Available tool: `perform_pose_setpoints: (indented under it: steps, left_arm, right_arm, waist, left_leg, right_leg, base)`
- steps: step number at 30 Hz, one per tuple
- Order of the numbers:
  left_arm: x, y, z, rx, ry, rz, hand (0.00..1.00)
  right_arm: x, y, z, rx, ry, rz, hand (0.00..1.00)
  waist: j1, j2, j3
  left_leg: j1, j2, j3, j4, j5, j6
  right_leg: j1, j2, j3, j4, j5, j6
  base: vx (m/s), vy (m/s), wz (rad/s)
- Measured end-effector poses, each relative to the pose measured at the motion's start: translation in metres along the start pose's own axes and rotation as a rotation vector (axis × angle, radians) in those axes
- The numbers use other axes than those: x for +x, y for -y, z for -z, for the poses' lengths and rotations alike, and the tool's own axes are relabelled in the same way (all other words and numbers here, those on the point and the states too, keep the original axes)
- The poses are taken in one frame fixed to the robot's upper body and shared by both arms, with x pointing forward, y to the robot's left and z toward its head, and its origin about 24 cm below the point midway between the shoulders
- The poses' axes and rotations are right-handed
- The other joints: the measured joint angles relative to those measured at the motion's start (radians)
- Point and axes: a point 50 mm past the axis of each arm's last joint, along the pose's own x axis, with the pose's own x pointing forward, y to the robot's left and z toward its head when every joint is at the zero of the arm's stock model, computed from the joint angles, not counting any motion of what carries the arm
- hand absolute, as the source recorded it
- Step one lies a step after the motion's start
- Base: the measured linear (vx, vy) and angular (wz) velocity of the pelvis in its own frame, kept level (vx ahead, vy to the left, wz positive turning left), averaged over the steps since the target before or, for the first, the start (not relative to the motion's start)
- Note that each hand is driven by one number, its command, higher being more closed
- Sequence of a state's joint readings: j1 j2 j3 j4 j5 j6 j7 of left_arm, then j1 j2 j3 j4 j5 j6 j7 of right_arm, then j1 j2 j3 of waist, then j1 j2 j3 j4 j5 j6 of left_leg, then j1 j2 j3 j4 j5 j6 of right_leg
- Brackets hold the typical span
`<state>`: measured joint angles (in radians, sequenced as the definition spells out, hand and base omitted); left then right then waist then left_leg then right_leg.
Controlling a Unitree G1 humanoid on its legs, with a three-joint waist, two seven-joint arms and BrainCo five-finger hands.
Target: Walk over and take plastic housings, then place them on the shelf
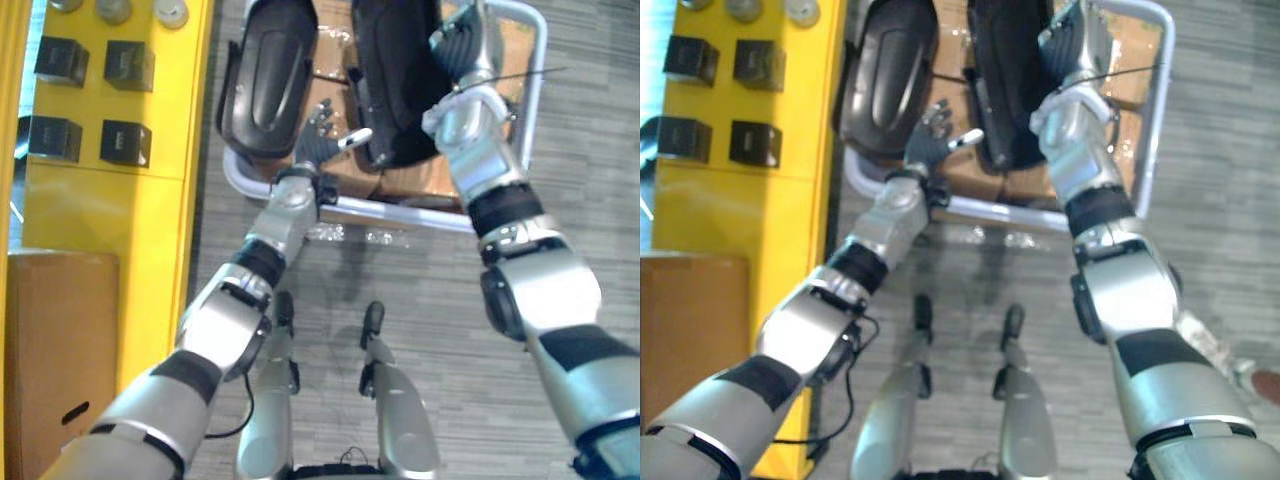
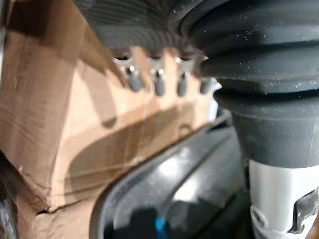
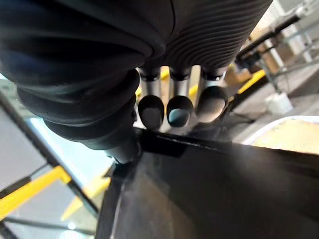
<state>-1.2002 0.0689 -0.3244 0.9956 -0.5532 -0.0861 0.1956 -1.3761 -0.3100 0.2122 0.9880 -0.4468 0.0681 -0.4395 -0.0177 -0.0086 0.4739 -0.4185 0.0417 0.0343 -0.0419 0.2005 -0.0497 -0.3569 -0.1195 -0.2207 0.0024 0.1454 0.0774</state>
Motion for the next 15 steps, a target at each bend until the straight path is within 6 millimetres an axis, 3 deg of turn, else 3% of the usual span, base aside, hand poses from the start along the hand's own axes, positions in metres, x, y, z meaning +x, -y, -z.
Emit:
perform_pose_setpoints:
  steps: [8, 15]
  left_arm:
    - [0.001, -0.008, 0.004, -0.103, -0.038, -0.051, 0.00]
    - [0.003, -0.020, -0.001, -0.140, -0.024, -0.127, 0.00]
  right_arm:
    - [-0.009, -0.013, -0.022, 0.009, 0.115, -0.010, 1.00]
    - [-0.017, -0.019, -0.038, 0.020, 0.190, -0.010, 1.00]
  waist:
    - [-0.010, -0.002, 0.001]
    - [-0.023, -0.029, 0.015]
  left_leg:
    - [0.000, 0.001, 0.005, -0.002, 0.000, 0.000]
    - [0.000, 0.004, 0.015, -0.003, 0.000, 0.000]
  right_leg:
    - [0.000, 0.000, 0.006, -0.012, 0.007, -0.002]
    - [-0.005, 0.001, 0.014, -0.014, 0.012, -0.002]
  base:
    - [-0.01, -0.004, -0.02]
    - [0.00, -0.008, -0.02]
